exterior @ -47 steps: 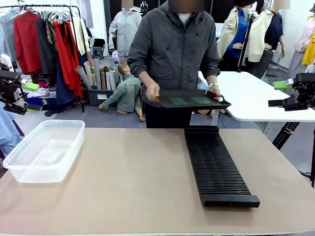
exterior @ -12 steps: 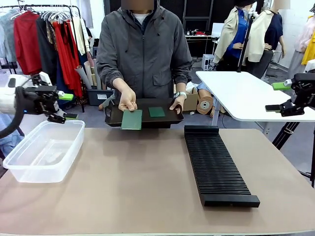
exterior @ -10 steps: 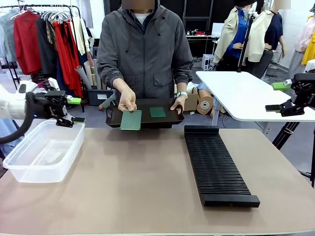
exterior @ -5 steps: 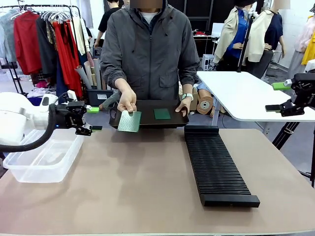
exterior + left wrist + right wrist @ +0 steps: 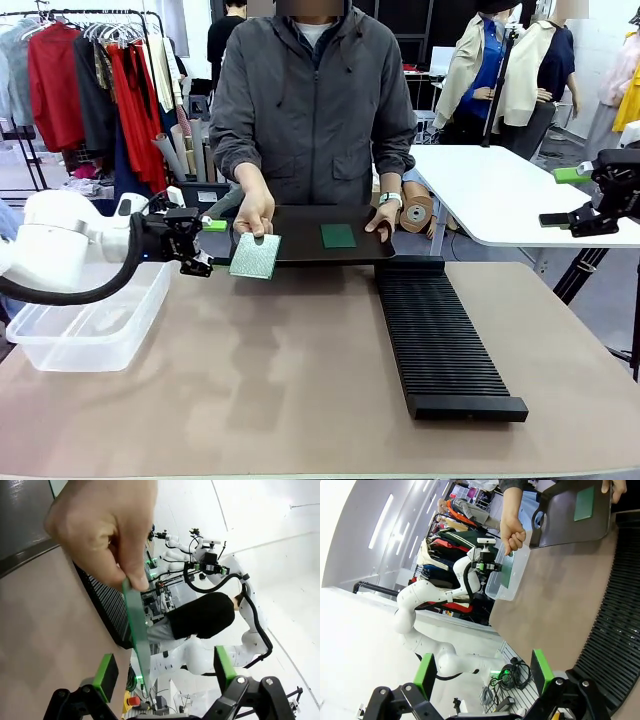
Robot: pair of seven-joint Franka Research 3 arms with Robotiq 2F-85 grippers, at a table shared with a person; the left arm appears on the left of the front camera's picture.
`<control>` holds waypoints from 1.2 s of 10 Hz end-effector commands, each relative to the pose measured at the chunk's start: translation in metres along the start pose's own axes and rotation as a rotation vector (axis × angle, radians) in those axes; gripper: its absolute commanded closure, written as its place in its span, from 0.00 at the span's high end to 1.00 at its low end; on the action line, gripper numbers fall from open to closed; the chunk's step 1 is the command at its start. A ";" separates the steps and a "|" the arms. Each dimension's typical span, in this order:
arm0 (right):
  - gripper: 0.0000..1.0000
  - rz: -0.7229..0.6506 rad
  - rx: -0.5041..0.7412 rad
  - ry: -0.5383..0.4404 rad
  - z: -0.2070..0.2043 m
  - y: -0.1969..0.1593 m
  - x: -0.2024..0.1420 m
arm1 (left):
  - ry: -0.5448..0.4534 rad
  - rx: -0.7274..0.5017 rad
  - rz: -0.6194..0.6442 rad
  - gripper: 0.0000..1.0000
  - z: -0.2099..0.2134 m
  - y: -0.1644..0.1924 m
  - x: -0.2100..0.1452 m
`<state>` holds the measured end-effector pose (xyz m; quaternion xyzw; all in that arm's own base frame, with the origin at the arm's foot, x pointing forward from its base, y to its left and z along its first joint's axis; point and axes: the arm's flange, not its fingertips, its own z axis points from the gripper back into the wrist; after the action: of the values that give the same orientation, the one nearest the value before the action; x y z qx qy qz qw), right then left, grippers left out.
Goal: Sort PCBs into racks and boxes based on the side picked up.
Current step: Pick up the Blank PCB handed by the Human.
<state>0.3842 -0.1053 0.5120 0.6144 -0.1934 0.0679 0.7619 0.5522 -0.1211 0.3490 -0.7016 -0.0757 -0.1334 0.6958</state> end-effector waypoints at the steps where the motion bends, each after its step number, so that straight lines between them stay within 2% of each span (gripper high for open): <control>1: 1.00 0.015 -0.006 -0.009 -0.001 0.000 -0.002 | 0.020 0.017 0.036 1.00 -0.012 0.007 0.011; 5: 1.00 0.015 -0.006 -0.009 -0.001 0.000 -0.002 | 0.051 0.031 0.038 1.00 -0.024 0.015 0.012; 6: 1.00 0.015 -0.006 -0.009 -0.001 0.000 -0.002 | 0.050 0.031 0.047 0.96 -0.024 0.017 0.013; 10: 1.00 0.015 -0.006 -0.009 -0.001 0.000 -0.002 | 0.062 0.027 0.084 0.73 -0.033 0.028 0.016; 11: 1.00 0.015 -0.006 -0.009 -0.001 0.000 -0.002 | 0.065 0.028 0.087 0.65 -0.033 0.029 0.016; 12: 1.00 0.015 -0.006 -0.009 -0.001 0.000 -0.002 | 0.065 0.027 0.094 0.50 -0.033 0.031 0.016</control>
<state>0.3841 -0.1054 0.5120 0.6144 -0.1935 0.0678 0.7619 0.5684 -0.1536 0.3209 -0.6947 -0.0310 -0.1225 0.7081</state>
